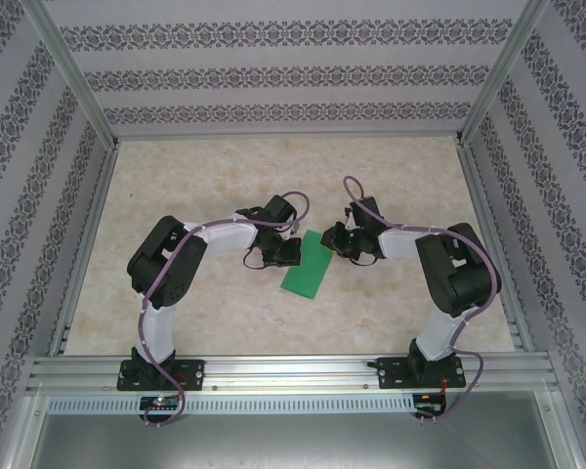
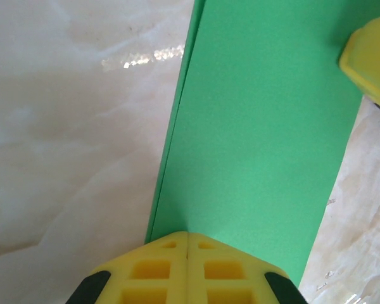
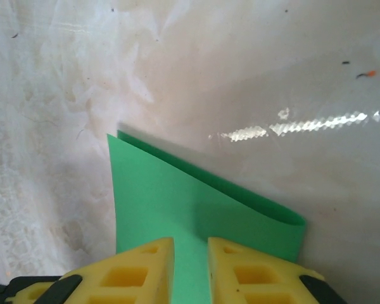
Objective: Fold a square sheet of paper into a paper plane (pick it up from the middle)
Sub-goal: Fold the square sheet of paper in half at the center of the table.
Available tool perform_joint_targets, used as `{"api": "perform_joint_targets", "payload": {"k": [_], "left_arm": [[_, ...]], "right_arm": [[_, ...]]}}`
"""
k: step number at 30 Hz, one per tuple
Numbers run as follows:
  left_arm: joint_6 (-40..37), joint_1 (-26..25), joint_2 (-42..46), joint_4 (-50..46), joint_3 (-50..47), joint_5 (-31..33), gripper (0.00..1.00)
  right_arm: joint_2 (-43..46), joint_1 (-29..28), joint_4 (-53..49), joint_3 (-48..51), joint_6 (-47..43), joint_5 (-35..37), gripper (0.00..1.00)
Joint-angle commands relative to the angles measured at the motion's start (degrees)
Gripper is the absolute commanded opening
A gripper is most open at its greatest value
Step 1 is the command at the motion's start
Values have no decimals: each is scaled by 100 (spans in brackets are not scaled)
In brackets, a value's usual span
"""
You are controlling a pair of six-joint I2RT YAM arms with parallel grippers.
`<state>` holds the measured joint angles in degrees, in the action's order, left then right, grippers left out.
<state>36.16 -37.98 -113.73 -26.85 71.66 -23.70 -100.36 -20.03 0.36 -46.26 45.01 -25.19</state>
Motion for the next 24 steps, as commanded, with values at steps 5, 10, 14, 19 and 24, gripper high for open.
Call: {"api": "perform_joint_targets", "payload": {"k": [5,10,14,19,24], "left_arm": [[-154,-96,-114,-338,14,76,0],[-146,-97,-121,-319,10,60,0],[-145,-96,-113,-316,21,55,0],[-179,-98,-109,-339,32,51,0],[-163,-96,-90,-337,8,57,0]], "right_arm": [[175,221,56,-265,-48,-196,22],[-185,253,130,-230,7,-120,21],[-452,253,-212,-241,-96,187,21],[-335,287,-305,-267,-114,151,21],[199,351,-313,-531,-43,-167,21]]}}
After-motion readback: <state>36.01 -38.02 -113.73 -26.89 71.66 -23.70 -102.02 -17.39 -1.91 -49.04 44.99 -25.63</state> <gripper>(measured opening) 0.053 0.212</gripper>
